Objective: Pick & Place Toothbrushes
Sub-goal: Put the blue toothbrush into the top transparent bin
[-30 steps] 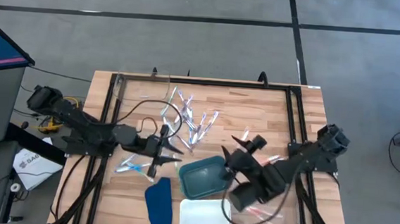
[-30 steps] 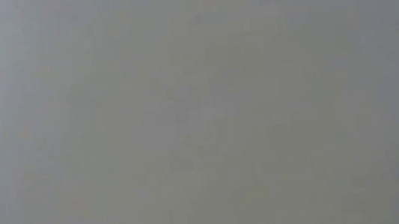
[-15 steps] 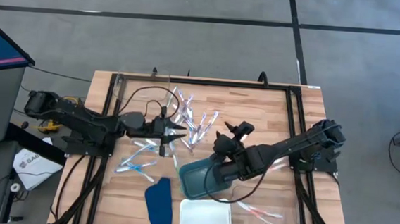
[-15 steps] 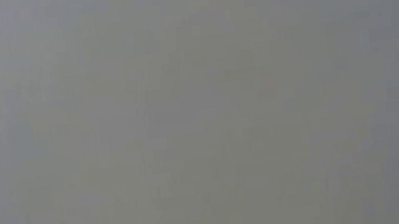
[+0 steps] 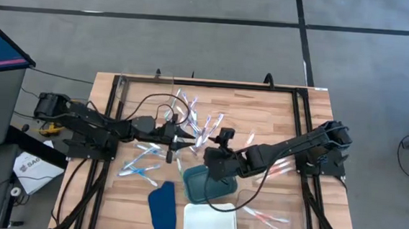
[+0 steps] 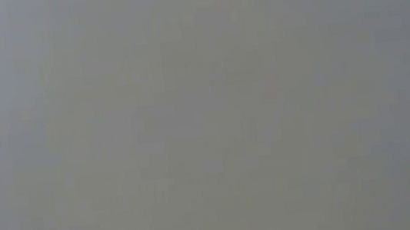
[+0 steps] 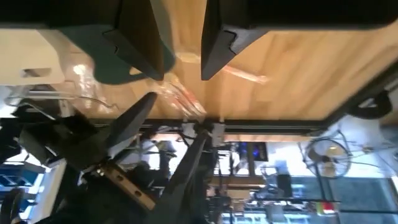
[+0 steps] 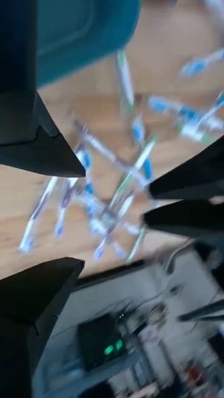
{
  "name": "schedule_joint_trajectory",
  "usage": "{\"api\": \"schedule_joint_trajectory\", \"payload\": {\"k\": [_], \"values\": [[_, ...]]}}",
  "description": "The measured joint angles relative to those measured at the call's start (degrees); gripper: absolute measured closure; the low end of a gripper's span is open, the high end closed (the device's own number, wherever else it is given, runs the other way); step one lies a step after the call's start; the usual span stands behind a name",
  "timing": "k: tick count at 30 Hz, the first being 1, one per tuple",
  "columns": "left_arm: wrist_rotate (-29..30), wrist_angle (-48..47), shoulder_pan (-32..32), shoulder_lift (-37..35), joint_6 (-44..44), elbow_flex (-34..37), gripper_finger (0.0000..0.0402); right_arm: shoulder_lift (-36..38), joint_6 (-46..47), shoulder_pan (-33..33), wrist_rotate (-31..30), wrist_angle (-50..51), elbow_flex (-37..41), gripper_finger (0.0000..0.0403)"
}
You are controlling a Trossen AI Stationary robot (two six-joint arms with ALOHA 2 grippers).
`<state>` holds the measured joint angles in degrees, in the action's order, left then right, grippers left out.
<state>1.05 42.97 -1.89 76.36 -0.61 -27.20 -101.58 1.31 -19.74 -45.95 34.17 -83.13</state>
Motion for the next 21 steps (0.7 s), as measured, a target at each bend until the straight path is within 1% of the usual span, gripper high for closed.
{"api": "schedule_joint_trajectory", "payload": {"k": [3, 6, 8, 11, 12, 14, 17, 19, 21], "values": [[-2.8, -0.1, 0.0, -0.1, -1.3, 0.0, 0.0300, 0.0, -2.7, 1.1, 3.9, -2.6, 0.0, 0.0188], [-6.8, -0.7, 0.0, -2.0, -1.3, 0.0, 0.0300, 0.4, -4.8, 3.1, 8.0, -5.8, 0.0, 0.0188], [-8.1, -1.6, -0.1, -3.5, -1.2, 0.0, 0.0300, 1.3, -5.0, 4.8, 12.4, -7.2, 0.1, 0.0187], [-8.0, -6.9, -0.1, -5.7, 0.8, 0.0, 0.0300, 1.8, -7.2, 7.5, 19.1, -11.8, 1.1, 0.0186], [-7.6, -8.7, -0.1, -6.1, 1.7, 0.0, 0.0300, 2.1, -8.7, 8.5, 21.1, -14.1, 2.3, 0.0185], [-6.1, -12.3, -0.1, -6.7, 2.8, 0.0, 0.0300, 2.4, -11.6, 10.7, 27.2, -22.7, 4.9, 0.0186], [-3.8, -14.6, 0.0, -6.8, 4.6, 0.0, 0.0300, 3.6, -12.5, 14.5, 35.6, -27.2, 9.0, 0.0186], [-2.5, -15.3, 0.2, -6.8, 5.1, 0.0, 0.0300, 3.7, -12.0, 17.3, 38.7, -31.4, 10.2, 0.0186], [-1.8, -15.0, 0.6, -6.8, 5.2, 0.0, 0.0300, 4.0, -10.6, 19.9, 41.7, -32.6, 10.3, 0.0186]]}}
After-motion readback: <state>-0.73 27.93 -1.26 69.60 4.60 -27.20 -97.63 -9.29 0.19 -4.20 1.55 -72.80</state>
